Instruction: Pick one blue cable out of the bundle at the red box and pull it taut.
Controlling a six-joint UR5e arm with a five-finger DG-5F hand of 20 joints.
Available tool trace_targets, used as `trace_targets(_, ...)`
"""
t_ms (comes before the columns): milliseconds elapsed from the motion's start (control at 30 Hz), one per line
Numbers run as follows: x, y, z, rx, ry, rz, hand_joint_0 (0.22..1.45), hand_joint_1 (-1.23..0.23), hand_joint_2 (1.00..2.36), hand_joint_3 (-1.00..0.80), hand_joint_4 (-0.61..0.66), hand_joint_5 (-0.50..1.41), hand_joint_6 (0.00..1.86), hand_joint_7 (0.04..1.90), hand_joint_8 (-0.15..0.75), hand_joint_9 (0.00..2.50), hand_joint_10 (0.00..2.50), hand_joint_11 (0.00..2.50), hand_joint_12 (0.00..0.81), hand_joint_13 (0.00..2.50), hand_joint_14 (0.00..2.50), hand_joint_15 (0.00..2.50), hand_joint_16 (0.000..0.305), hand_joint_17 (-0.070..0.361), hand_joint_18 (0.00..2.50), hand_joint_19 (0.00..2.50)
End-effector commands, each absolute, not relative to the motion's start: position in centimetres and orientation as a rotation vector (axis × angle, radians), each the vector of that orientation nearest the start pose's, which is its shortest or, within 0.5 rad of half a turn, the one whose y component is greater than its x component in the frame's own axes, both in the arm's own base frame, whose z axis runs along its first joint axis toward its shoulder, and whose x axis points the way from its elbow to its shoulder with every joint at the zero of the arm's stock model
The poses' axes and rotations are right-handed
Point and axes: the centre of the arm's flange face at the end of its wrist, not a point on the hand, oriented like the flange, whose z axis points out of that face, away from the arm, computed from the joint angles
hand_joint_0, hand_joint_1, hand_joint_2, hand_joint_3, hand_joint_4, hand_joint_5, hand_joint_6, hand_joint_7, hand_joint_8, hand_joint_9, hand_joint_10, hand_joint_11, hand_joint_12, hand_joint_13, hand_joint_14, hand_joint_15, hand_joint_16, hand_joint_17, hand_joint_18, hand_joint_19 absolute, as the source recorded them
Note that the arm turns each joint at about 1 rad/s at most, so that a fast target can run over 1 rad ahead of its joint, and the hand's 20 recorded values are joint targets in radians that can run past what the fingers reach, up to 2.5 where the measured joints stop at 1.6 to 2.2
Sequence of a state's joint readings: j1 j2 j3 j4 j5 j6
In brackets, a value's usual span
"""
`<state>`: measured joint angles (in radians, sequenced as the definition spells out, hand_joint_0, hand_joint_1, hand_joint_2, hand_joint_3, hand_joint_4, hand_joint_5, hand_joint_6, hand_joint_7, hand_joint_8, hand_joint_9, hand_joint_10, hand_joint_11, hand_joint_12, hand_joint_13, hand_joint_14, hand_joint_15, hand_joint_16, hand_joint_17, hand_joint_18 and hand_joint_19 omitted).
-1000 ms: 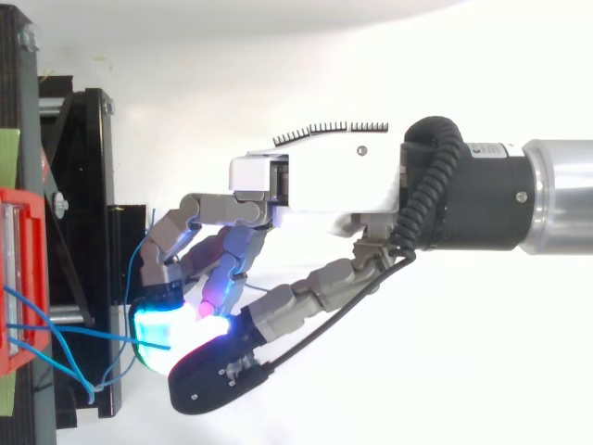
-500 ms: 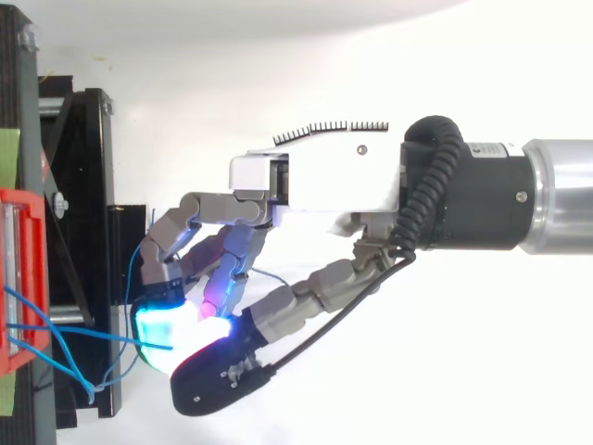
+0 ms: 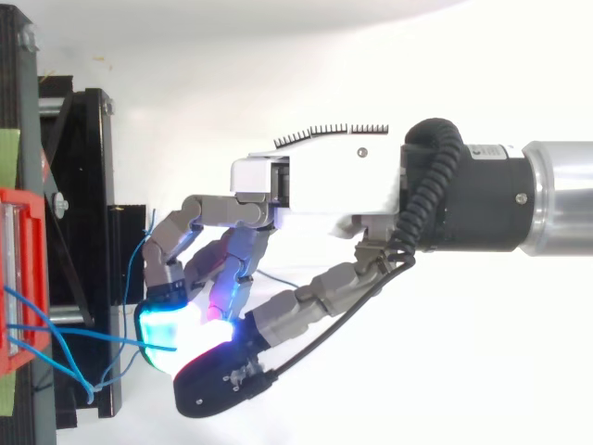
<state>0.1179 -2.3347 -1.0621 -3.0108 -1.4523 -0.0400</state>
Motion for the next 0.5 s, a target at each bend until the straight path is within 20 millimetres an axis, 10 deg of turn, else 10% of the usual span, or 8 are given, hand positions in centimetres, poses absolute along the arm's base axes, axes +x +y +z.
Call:
trace_targets(0,76.9,-5.5,25.4,1.263,1.336,1.105,0.65,-0.93,1.01,0.07,-0.02,-0.07,0.91,1.15,0.459,1.23,0.01,0.84,0.438,0.69,0.01,0.22,0.061,0.138,0.69,0.28)
trace_targets(467,75.9,-5.3,23.4,1.284,1.372,1.080,0.66,-0.92,1.00,0.08,0.01,-0.07,0.92,1.16,0.468,1.20,0.01,0.80,0.439,0.69,0.01,0.23,0.061,0.138,0.69,0.28)
